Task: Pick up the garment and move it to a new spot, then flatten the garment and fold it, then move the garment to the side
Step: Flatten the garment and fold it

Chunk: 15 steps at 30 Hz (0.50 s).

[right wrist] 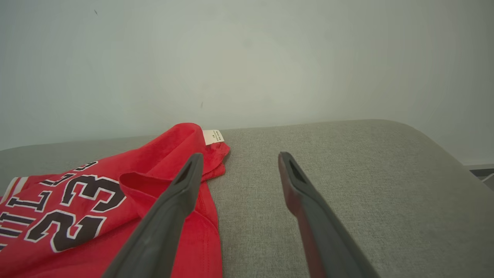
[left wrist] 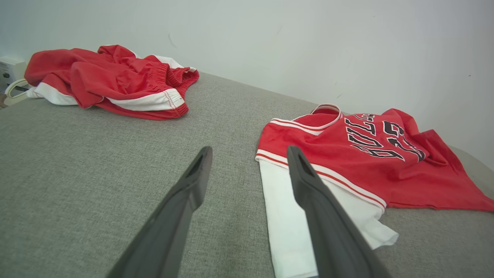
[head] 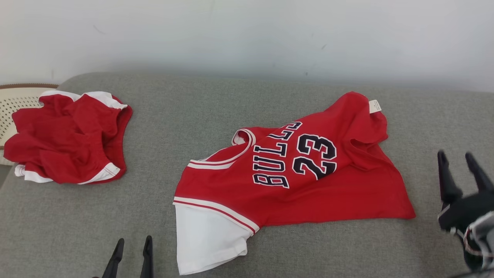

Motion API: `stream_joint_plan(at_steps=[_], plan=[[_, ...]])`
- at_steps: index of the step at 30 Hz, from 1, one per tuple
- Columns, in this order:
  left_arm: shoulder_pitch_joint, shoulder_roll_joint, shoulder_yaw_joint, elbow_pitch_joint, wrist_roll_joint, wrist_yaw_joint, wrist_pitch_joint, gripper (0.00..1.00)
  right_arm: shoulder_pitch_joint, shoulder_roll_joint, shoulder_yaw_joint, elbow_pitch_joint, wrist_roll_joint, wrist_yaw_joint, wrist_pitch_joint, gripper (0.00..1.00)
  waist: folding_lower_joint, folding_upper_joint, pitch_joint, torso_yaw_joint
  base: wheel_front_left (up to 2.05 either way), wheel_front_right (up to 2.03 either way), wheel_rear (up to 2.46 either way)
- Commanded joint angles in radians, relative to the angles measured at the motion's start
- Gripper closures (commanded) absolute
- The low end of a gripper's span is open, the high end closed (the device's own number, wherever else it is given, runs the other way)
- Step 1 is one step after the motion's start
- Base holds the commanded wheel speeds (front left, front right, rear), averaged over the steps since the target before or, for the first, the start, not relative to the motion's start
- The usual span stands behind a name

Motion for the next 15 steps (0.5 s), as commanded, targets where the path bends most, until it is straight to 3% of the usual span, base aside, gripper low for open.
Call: stream_joint_plan(at_steps=[1,13,15], plan=[[0.01,0.0,0.002,-0.003,-0.002,0.0,-0.001,0.0,0.045,0.012,-0.017,-0.025,-0.018,0.0,-0.005,0.0,0.0001,-0.0001,-0.001,-0.002,0.0,0.0,0.0],[0.008,0.0,0.01,-0.008,0.0,-0.001,-0.001,0.0,0.373,0.145,-0.189,-0.299,-0.21,0.0,-0.005,0.0,0.0001,-0.0001,-0.006,-0.011,0.0,0.0,0.0],[0.015,0.0,0.014,-0.013,0.002,0.002,-0.001,0.0,0.405,0.192,-0.238,-0.359,-0.252,0.0,-0.005,0.0,0.0001,-0.0001,-0.01,-0.011,0.0,0.0,0.0]])
